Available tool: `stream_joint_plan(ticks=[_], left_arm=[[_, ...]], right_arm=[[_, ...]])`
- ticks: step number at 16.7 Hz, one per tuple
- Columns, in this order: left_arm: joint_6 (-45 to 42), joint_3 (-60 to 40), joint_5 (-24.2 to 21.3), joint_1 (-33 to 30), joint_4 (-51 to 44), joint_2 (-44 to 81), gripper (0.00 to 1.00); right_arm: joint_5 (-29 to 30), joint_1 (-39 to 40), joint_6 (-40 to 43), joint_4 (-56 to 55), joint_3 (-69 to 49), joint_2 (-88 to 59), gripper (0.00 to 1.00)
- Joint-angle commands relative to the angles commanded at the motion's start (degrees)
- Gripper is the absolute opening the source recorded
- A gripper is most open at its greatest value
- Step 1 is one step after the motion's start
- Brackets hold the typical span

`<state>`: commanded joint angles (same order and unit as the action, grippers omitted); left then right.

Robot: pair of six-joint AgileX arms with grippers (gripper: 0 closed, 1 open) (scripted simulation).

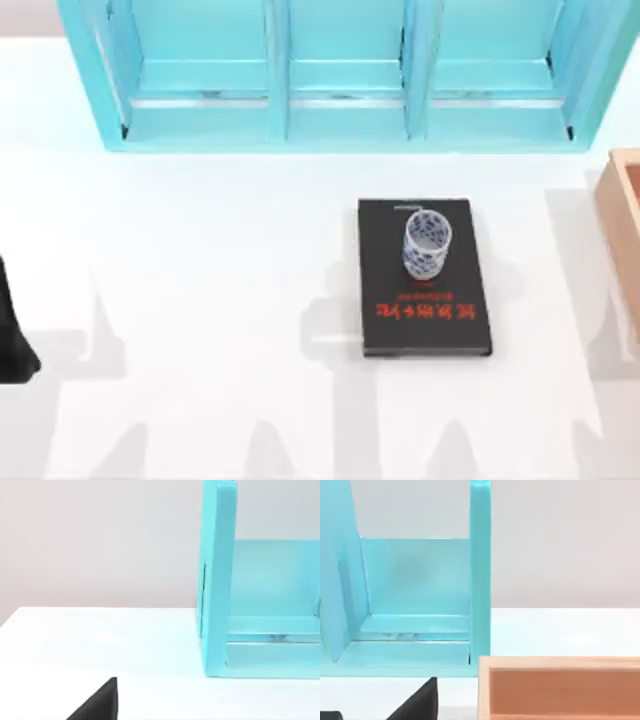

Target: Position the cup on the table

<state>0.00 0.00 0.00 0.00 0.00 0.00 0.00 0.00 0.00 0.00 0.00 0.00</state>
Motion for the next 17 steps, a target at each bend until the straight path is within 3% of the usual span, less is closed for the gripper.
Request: stream_joint_plan(ticks=[4,8,17], left_arm=[[0.8,-1.5,0.1,-0.4,-0.9,1.4,1.0],[5.2,-10.8,0.7,-3.0,-6.6,10.6,1.0],[20.6,-52.1,5.0,-14.9,-35.3,54.6,1.0]], right_arm=[[0.0,0.0,0.0,0.0,0.0,0.0,1.0],[0.0,0.0,0.0,0.0,0.0,0.0,1.0],[0.0,0.0,0.0,0.0,0.0,0.0,1.0]])
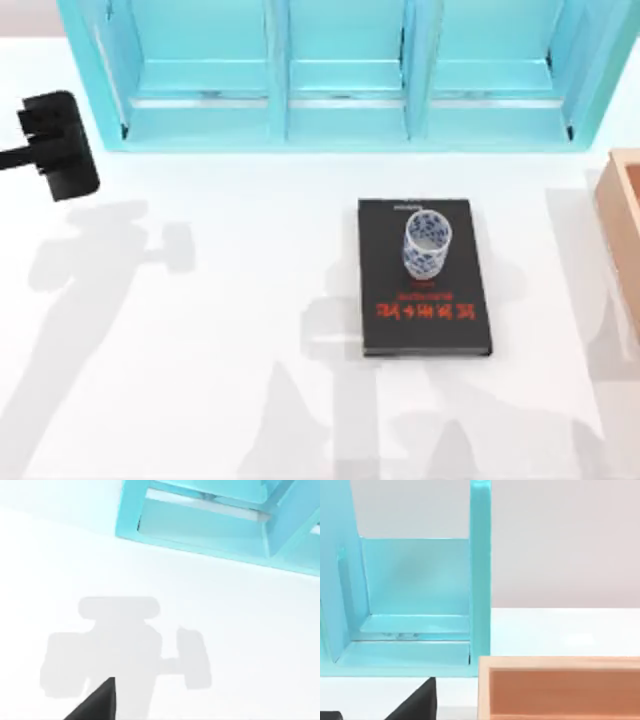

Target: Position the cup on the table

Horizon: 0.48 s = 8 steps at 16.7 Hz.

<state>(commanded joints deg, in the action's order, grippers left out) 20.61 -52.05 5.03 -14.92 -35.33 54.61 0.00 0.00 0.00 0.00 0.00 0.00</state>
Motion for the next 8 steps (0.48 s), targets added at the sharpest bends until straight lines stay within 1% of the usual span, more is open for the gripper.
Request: stream_joint_plan(ticks=[8], left_arm=[[13.7,-47.0,3.2,-15.8,-31.0,46.9,1.0]], right_arm=[[0.0,0.0,0.0,0.0,0.0,0.0,1.0]])
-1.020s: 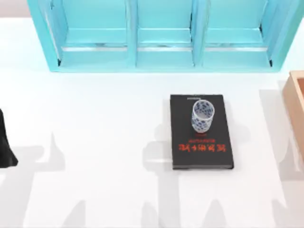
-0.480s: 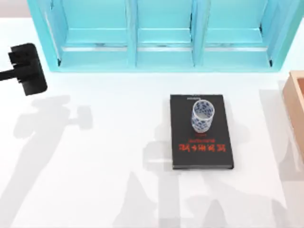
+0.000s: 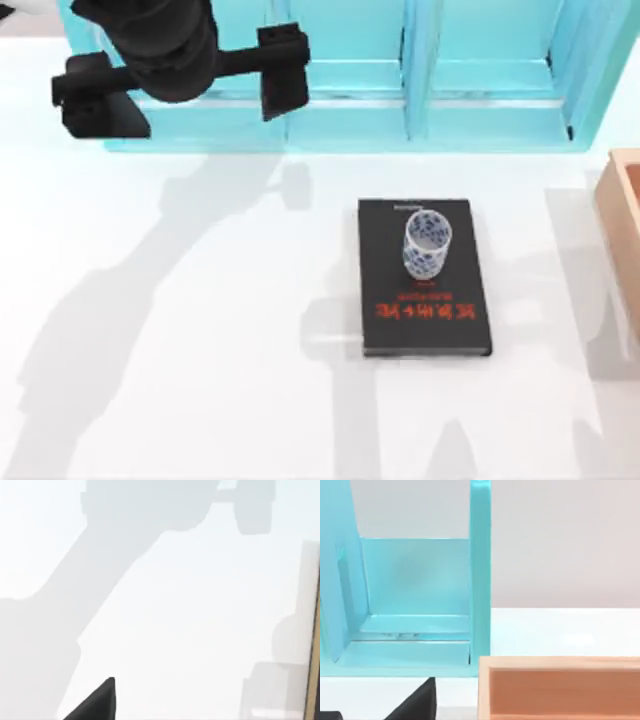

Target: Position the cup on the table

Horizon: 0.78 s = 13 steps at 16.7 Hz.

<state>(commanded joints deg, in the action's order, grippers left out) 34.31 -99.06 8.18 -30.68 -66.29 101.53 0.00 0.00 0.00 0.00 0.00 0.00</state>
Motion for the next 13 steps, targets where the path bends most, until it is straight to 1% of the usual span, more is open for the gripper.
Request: stream_joint_plan(ticks=[4,7,10,13], left_arm=[[5.5,-22.2,0.4,-8.0,-11.9,19.2,1.0],[8.7,-35.7,0.3,-12.9,-17.7,30.0,1.0],[10.9,-44.8,0.0,-16.4,-21.0,36.9,1.0],[11.9,-48.7,-0.2,-18.0,-22.2,39.9,1.0]], right_arm=[[0.0,0.0,0.0,0.0,0.0,0.0,1.0],[0.0,0.0,0.0,0.0,0.0,0.0,1.0],[0.0,0.0,0.0,0.0,0.0,0.0,1.0],[0.0,0.0,0.0,0.0,0.0,0.0,1.0]])
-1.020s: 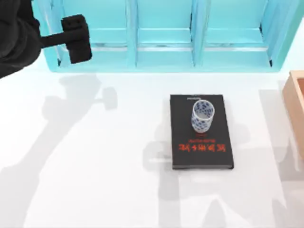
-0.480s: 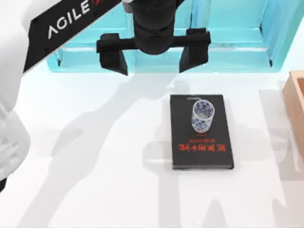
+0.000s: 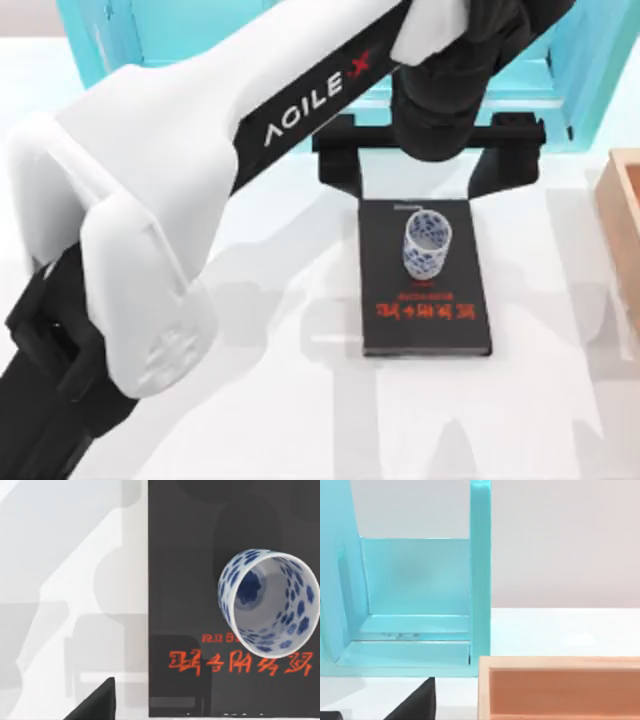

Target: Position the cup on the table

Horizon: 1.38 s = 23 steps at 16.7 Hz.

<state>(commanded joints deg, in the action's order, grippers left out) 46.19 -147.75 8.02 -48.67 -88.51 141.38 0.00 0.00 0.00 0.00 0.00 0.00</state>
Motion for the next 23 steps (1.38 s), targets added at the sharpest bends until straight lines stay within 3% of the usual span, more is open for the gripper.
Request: stream_joint_plan(ticks=[7,15,21,23], left_arm=[[-0.2,1.0,0.0,0.3,1.0,-0.1,1.0],[-1.6,20.9,-0.2,1.6,20.6,-0.5,1.0],[-1.8,23.6,-0.2,1.8,23.3,-0.5,1.0],[-1.8,23.6,-0.2,1.8,23.3,-0.5,0.85]], right_arm=[[0.0,0.0,0.0,0.0,0.0,0.0,1.0],[0.0,0.0,0.0,0.0,0.0,0.0,1.0],[0.0,0.0,0.0,0.0,0.0,0.0,1.0],[0.0,0.0,0.0,0.0,0.0,0.0,1.0]])
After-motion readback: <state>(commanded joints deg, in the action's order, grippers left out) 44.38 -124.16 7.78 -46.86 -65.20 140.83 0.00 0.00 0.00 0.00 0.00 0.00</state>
